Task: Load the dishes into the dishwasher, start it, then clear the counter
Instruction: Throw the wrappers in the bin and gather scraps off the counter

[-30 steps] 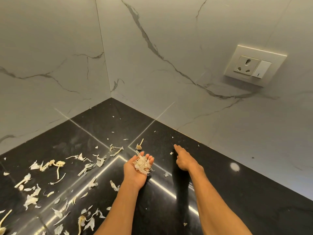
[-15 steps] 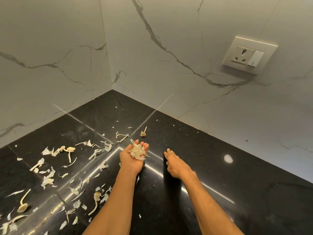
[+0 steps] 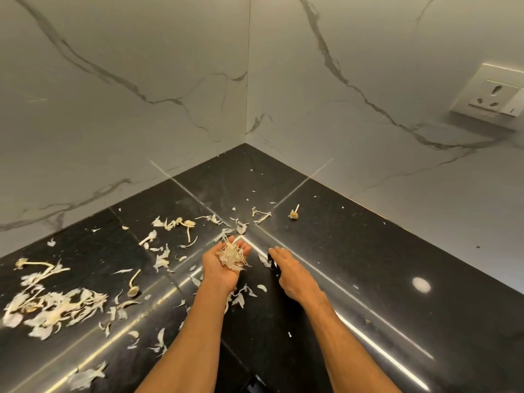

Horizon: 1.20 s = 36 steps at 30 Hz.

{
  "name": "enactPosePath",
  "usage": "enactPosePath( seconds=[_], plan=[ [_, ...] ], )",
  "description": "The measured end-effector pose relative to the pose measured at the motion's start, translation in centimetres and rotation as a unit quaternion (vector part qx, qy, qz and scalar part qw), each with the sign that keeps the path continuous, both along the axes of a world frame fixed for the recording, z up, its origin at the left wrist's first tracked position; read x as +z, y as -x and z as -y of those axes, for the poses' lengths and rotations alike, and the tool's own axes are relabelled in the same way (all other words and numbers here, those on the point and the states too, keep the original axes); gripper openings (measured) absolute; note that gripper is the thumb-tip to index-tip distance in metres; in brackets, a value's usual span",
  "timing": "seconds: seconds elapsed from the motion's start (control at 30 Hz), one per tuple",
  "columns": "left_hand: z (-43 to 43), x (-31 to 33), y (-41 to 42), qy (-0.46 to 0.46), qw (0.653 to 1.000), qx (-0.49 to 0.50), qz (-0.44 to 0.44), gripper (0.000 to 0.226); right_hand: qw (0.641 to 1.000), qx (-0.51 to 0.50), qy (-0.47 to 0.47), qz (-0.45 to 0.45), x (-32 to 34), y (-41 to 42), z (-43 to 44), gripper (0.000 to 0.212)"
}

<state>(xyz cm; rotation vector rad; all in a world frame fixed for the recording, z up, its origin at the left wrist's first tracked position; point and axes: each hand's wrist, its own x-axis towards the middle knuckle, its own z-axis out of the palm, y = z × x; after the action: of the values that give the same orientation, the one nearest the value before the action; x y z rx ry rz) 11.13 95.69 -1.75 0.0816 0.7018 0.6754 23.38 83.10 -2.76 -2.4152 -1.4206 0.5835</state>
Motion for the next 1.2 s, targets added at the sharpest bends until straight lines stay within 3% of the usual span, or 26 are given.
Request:
enactPosePath(
  seconds=[0.17, 0.3, 0.4, 0.47, 0.63, 0.73, 0.77, 0.83, 0.9, 1.0, 1.2],
  plan=[
    [0.0, -0.1, 1.3, -0.003, 1.000, -0.005, 0.001, 0.030, 0.998, 0.061, 0.002, -0.013, 0.7, 2.1, -0.6, 0.069],
    [0.1, -0.1, 1.9, -0.002, 1.000, -0.005, 0.007, 0.030, 0.987, -0.126, -0.083, -0.048, 1.5, 2.0, 0.7, 0.057],
    [0.4, -0.1, 2.6, -0.002, 1.000, -0.006, 0.011, 0.030, 0.973, -0.225, -0.015, -0.039, 1.8, 1.6, 1.2, 0.042],
    [0.6, -0.2, 3.2, 0.002, 1.000, -0.002, 0.012, 0.029, 0.974, -0.217, 0.013, -0.059, 1.8, 1.9, 1.1, 0.036],
    [0.5, -0.1, 4.9, 0.005, 1.000, 0.017, 0.010, 0.030, 0.986, -0.130, 0.022, -0.098, 1.8, 4.2, -1.2, 0.045],
    [0.1, 0.1, 6.3, 0.000, 0.999, 0.037, 0.008, 0.030, 0.982, -0.088, 0.071, -0.151, 2.0, 5.0, -2.6, 0.032],
    [0.0, 0.2, 6.7, -0.002, 0.999, 0.042, 0.008, 0.030, 0.978, -0.085, 0.091, -0.166, 2.0, 5.2, -3.0, 0.042],
    [-0.2, 0.2, 7.5, -0.003, 0.999, 0.053, 0.009, 0.028, 0.972, -0.085, 0.109, -0.188, 2.0, 6.1, -3.7, 0.081],
    [-0.3, 0.2, 8.1, -0.004, 0.998, 0.059, 0.007, 0.026, 0.982, -0.064, 0.110, -0.142, 2.0, 7.7, -4.3, 0.094],
    [-0.3, -0.1, 8.6, -0.006, 0.998, 0.062, -0.002, 0.026, 0.993, -0.047, 0.087, -0.066, 1.3, 9.5, -5.0, 0.074],
    [-0.3, -0.8, 9.0, -0.008, 0.998, 0.062, -0.009, 0.026, 0.996, -0.055, 0.053, -0.051, 0.9, 10.7, -5.7, 0.021]
  ],
)
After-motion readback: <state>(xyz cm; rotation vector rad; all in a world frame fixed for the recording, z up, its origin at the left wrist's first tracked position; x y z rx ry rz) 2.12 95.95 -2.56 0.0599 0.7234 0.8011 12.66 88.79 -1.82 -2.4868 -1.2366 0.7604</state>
